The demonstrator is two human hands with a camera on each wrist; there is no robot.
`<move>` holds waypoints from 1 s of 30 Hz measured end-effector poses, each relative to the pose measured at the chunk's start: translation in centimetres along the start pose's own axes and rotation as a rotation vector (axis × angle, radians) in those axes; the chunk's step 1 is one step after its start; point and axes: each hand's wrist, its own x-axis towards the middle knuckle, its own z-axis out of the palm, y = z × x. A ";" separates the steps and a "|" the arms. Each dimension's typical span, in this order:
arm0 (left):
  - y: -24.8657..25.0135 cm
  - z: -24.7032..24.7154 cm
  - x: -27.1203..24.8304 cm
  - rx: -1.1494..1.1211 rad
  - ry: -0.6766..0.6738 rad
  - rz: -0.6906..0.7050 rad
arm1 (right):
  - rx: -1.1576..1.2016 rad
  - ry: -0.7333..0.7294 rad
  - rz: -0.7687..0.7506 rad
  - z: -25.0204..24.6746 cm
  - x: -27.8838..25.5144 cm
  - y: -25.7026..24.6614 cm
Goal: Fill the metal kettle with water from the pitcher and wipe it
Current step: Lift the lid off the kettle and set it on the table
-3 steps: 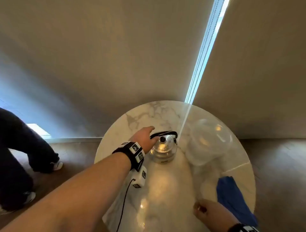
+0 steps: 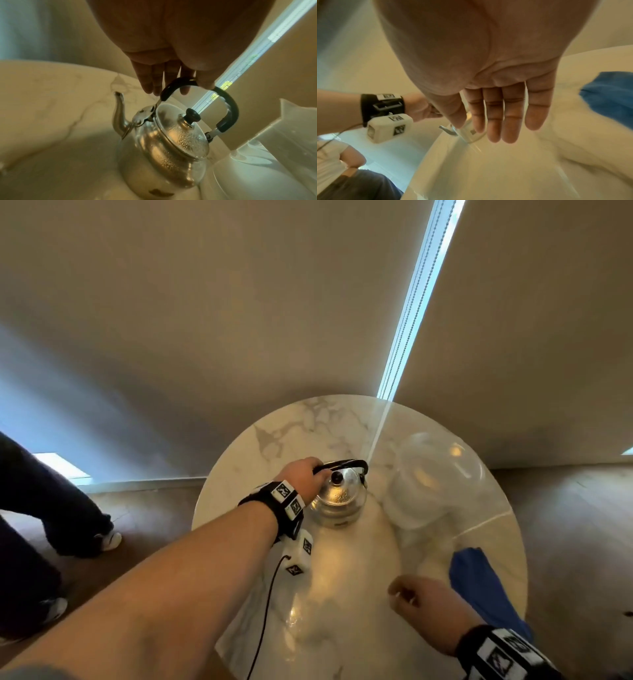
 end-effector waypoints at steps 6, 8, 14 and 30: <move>-1.0 -0.3 -0.3 -0.049 -0.059 0.082 | 0.090 0.260 -0.113 -2.8 4.4 -6.5; -1.0 -1.1 -1.3 -0.037 -0.086 0.129 | 0.127 0.371 -0.152 -3.3 5.5 -7.6; -1.8 -2.2 -7.7 -0.002 -0.191 0.213 | 0.241 0.515 -0.164 -2.4 5.4 -8.4; -6.1 3.1 -15.1 -0.247 -0.173 0.189 | 0.234 0.503 -0.087 2.9 2.6 -6.9</move>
